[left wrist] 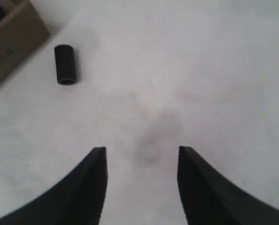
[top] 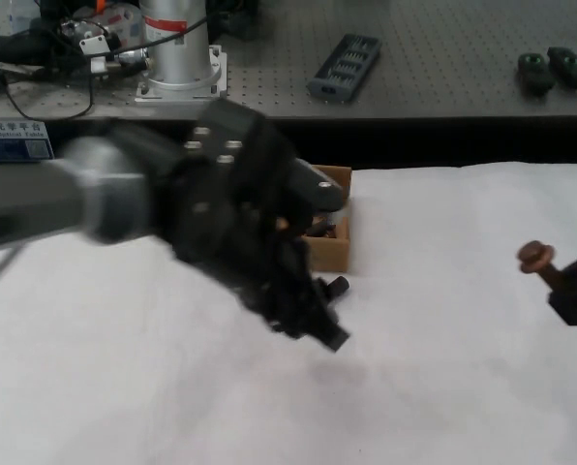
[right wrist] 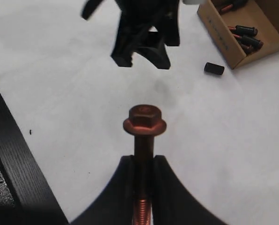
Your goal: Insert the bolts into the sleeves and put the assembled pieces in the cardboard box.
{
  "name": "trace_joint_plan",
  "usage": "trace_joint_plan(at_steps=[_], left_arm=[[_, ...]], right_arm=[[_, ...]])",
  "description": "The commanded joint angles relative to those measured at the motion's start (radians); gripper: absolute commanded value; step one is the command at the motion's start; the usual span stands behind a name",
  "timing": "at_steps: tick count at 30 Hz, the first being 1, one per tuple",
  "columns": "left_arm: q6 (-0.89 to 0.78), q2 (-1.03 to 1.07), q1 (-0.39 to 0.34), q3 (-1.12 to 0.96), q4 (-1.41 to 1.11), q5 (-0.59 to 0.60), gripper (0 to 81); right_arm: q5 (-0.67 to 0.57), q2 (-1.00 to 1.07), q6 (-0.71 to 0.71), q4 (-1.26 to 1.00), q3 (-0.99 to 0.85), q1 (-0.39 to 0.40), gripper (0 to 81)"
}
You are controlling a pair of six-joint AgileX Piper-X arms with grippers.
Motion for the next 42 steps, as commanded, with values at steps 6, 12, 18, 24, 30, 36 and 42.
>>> trace_joint_plan(at_steps=[6,12,18,24,30,36,42], left_arm=[[0.051,0.209,-0.006,-0.206,-0.007,-0.104,34.7],[0.051,0.308,-0.006,-0.294,-0.018,-0.116,34.6],[0.051,0.365,-0.006,-0.343,-0.035,-0.122,34.6],[0.051,0.395,-0.006,-0.350,-0.048,-0.159,34.6],[0.059,0.399,0.005,-0.350,-0.049,-0.198,34.5],[0.064,0.399,0.023,-0.350,-0.049,-0.205,24.9],[0.086,0.399,0.023,-0.350,-0.049,-0.194,12.6]], right_arm=[[-0.010,-0.053,0.043,0.022,-0.007,-0.005,2.8],[-0.010,-0.053,0.046,0.022,-0.007,-0.005,2.8],[-0.015,-0.053,0.046,0.022,-0.007,-0.005,2.8],[-0.015,-0.053,0.046,0.022,-0.007,-0.005,2.8],[-0.015,-0.053,0.046,0.022,-0.007,-0.005,2.8],[-0.015,-0.053,0.046,0.022,-0.007,-0.005,2.8],[-0.015,-0.053,0.046,0.022,-0.007,-0.005,2.8]])
